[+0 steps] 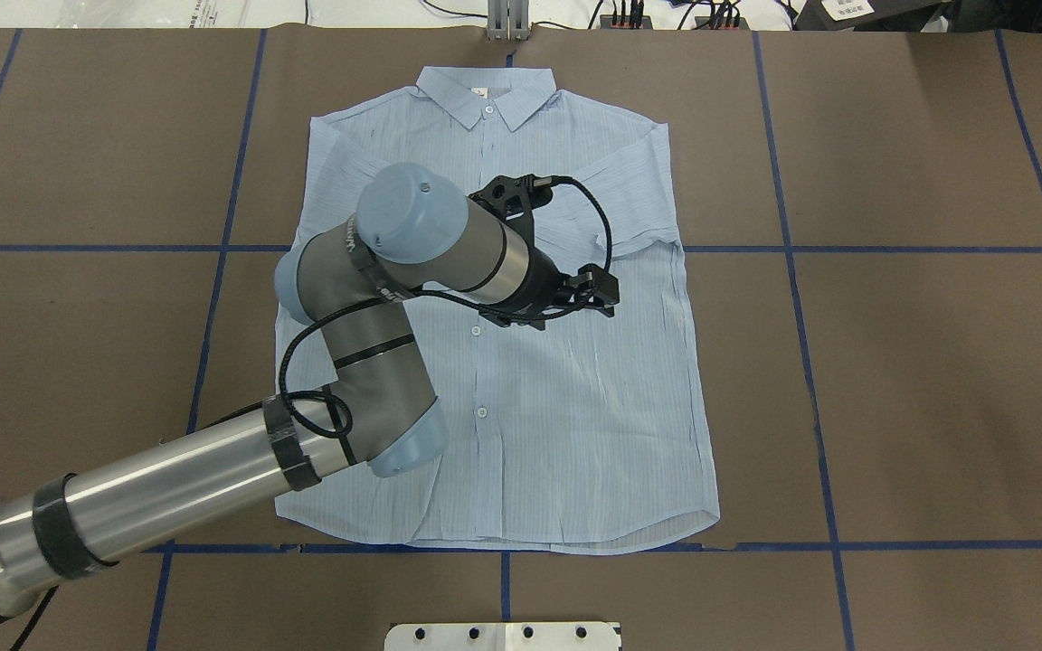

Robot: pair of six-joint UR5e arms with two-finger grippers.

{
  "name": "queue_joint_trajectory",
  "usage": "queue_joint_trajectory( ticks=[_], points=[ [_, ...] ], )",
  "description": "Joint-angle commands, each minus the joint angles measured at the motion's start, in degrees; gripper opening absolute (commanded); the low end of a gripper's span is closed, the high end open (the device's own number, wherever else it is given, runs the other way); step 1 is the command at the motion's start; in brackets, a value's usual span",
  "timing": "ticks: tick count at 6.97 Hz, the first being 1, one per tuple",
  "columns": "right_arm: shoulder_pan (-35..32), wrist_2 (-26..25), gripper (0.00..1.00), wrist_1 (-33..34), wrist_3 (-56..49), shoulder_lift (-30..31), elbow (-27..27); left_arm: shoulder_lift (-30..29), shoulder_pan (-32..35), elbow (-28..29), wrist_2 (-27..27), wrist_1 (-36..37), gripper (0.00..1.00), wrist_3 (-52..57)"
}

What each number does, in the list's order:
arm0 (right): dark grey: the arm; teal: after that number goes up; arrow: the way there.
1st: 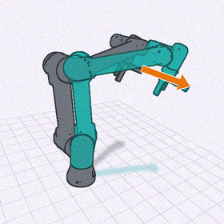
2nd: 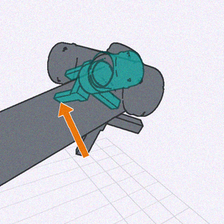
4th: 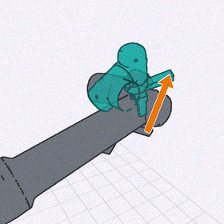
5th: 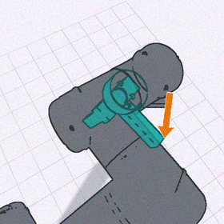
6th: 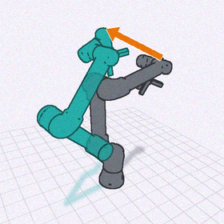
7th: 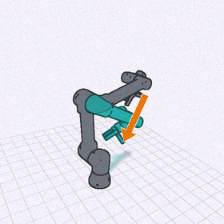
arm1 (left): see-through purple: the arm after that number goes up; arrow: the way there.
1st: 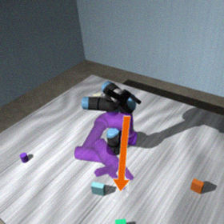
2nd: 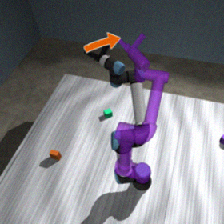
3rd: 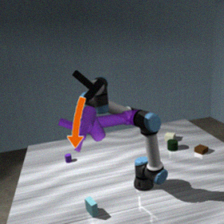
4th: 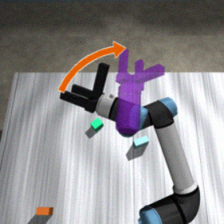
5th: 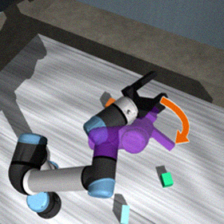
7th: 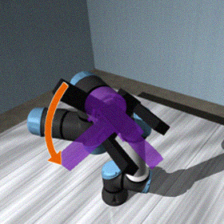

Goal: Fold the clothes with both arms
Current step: 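Release the sleeve and move both grippers to the shirt hem corners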

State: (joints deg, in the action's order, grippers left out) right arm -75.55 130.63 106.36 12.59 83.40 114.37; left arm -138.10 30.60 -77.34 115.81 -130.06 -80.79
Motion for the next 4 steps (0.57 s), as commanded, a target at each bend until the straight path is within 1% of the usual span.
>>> queue_joint_trajectory(
  ticks=[1, 2, 3, 4],
  points=[
    [6.6, -0.3, 1.00, -7.0, 15.3, 2.8, 5.4, 11.0, 2.7, -12.6, 0.4, 2.9, 1.00, 1.4],
    [12.0, -1.4, 1.00, -12.8, 24.2, 5.4, 7.3, 16.9, 3.0, -19.4, 0.6, 5.2, 1.00, 3.9],
    [17.8, -4.0, 1.00, -19.8, 33.3, 8.6, 9.0, 19.9, 2.7, -27.2, 0.4, 15.5, 1.00, 7.2],
    [24.7, -7.8, 1.00, -25.4, 43.2, 11.1, 11.6, 20.5, 2.2, -34.3, 0.4, 27.5, 1.00, 8.7]
  ],
)
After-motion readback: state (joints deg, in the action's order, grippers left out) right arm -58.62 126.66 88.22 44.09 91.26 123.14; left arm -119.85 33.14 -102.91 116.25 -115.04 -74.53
